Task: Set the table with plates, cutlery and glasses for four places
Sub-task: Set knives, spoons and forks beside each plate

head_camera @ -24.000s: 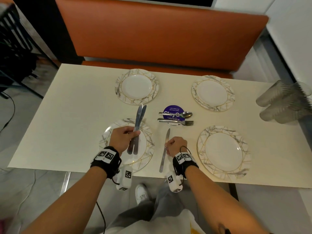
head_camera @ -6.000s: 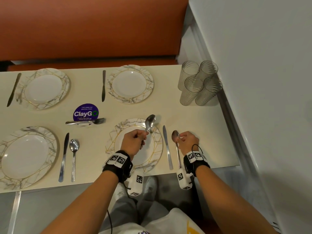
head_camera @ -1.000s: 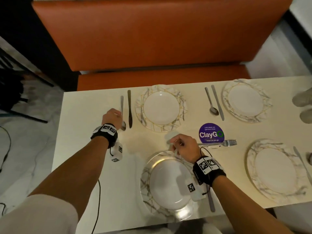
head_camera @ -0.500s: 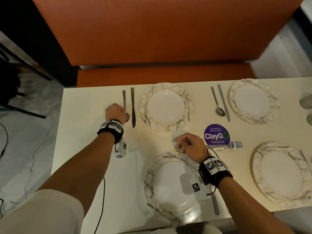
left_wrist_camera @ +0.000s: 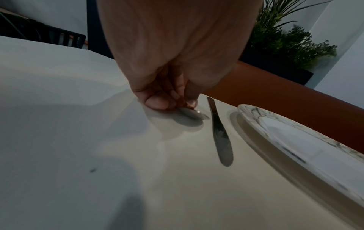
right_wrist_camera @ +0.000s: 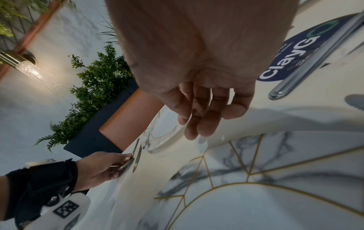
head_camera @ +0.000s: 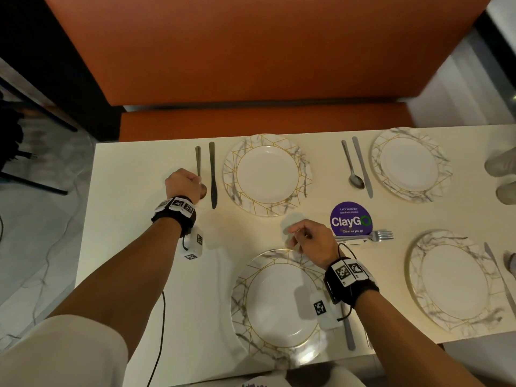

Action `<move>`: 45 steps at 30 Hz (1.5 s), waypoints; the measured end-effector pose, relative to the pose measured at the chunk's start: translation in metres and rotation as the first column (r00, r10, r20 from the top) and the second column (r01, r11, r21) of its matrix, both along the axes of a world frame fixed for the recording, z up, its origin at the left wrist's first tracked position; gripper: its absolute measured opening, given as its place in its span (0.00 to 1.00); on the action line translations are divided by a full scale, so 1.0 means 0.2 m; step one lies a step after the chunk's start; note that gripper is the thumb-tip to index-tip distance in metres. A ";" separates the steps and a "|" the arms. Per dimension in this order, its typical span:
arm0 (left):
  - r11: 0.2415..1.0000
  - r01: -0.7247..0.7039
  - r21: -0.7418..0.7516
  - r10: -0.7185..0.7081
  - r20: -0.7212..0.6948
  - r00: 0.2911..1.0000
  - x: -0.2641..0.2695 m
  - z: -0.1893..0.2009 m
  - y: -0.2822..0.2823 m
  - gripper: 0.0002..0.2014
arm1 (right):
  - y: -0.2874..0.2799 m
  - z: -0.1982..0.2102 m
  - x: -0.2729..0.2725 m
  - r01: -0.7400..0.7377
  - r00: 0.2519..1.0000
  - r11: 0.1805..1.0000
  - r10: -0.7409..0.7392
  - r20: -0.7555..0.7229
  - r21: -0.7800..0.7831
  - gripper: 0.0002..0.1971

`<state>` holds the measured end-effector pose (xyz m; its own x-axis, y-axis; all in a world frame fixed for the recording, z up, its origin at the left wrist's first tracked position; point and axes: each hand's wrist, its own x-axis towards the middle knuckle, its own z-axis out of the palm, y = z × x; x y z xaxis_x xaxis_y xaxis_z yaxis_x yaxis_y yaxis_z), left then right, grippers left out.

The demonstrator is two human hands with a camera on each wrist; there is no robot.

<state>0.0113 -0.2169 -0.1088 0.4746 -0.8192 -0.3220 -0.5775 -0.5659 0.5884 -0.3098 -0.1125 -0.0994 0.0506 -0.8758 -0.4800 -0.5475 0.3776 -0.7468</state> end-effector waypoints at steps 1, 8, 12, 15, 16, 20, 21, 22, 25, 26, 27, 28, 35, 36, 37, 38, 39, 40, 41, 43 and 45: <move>1.000 -0.002 0.001 0.002 -0.002 1.000 0.00 0.00 0.00 0.10 | 0.00 -0.01 0.00 -0.004 1.000 1.000 0.004 -0.004 -0.001 0.13; 0.999 -0.026 0.030 0.026 -0.018 0.999 0.00 -0.02 -0.01 0.11 | 0.04 -0.03 -0.04 -0.006 1.000 1.000 0.006 -0.017 0.020 0.13; 1.000 -0.029 -0.002 0.029 0.035 0.999 0.01 -0.04 0.00 0.10 | 0.05 -0.03 -0.06 -0.010 1.000 1.000 0.011 -0.022 0.013 0.12; 0.997 -0.051 -0.066 0.057 0.091 0.994 0.00 -0.04 0.03 0.09 | 0.06 -0.02 -0.10 0.002 1.000 1.000 -0.002 -0.007 0.014 0.12; 0.996 -0.035 -0.087 0.045 0.112 0.993 -0.02 -0.04 0.04 0.09 | 0.07 -0.02 -0.11 0.005 1.000 1.000 -0.005 -0.003 0.000 0.12; 0.971 0.070 -0.229 -0.031 0.169 0.985 -0.18 0.01 0.10 0.08 | 0.07 -0.03 -0.16 0.050 0.999 0.998 -0.050 0.006 -0.046 0.13; 0.955 0.124 -0.270 -0.081 0.164 0.983 -0.33 0.02 0.13 0.08 | 0.10 -0.01 -0.28 0.067 0.997 0.996 -0.068 -0.019 -0.062 0.13; 0.943 0.157 -0.294 -0.116 0.152 0.982 -0.36 0.03 0.15 0.08 | 0.09 -0.01 -0.28 0.065 0.997 0.995 -0.068 -0.037 -0.073 0.12; 0.909 0.251 -0.331 -0.227 0.110 0.968 -0.61 0.05 0.21 0.08 | 0.11 0.01 -0.42 0.107 0.991 0.989 -0.114 -0.069 -0.102 0.11; 0.904 0.275 -0.328 -0.261 0.086 0.961 -0.70 0.05 0.23 0.08 | 0.11 0.01 -0.48 0.116 0.988 0.988 -0.125 -0.086 -0.105 0.10; 0.903 0.300 -0.309 -0.295 0.064 0.953 -0.80 0.05 0.25 0.07 | 0.11 0.01 -0.55 0.117 0.984 0.987 -0.129 -0.119 -0.109 0.10; 0.899 0.329 -0.290 -0.331 0.043 0.943 -0.90 0.05 0.28 0.07 | 0.10 0.01 -0.61 0.112 0.980 0.987 -0.130 -0.151 -0.119 0.10; 0.853 0.481 -0.204 -0.496 -0.027 0.868 -1.54 -0.04 0.45 0.05 | 0.01 -0.01 -1.04 0.011 0.911 0.979 -0.094 -0.402 -0.204 0.06; 0.838 0.507 -0.202 -0.519 -0.006 0.855 -1.61 -0.05 0.47 0.04 | 0.00 -0.02 -1.09 -0.037 0.875 0.983 -0.055 -0.481 -0.179 0.09; 0.825 0.531 -0.192 -0.538 0.019 0.843 -1.68 -0.07 0.50 0.05 | -0.02 -0.03 -1.13 -0.089 0.833 0.986 -0.004 -0.553 -0.141 0.13; 0.817 0.552 -0.167 -0.552 0.055 0.832 -1.73 -0.09 0.51 0.07 | -0.03 -0.03 -1.16 -0.128 0.794 0.987 0.041 -0.607 -0.101 0.17; 0.811 0.571 -0.131 -0.562 0.098 0.821 -1.77 -0.11 0.53 0.08 | -0.05 -0.04 -1.18 -0.168 0.759 0.984 0.090 -0.645 -0.059 0.19; 0.806 0.585 -0.093 -0.571 0.143 0.809 -1.81 -0.12 0.55 0.09 | -0.06 -0.04 -1.19 -0.206 0.727 0.978 0.148 -0.670 -0.007 0.19; 0.806 0.588 -0.059 -0.572 0.176 0.801 -1.84 -0.13 0.56 0.10 | -0.08 -0.05 -1.20 -0.249 0.698 0.967 0.210 -0.685 0.042 0.18; 0.822 0.569 -0.018 -0.553 0.207 0.807 -1.88 -0.14 0.59 0.09 | -0.10 -0.05 -1.22 -0.297 0.680 0.951 0.276 -0.679 0.088 0.16; 0.832 0.555 0.005 -0.542 0.223 0.811 -1.90 -0.13 0.59 0.08 | -0.12 -0.05 -1.23 -0.301 0.707 0.949 0.289 -0.645 0.096 0.15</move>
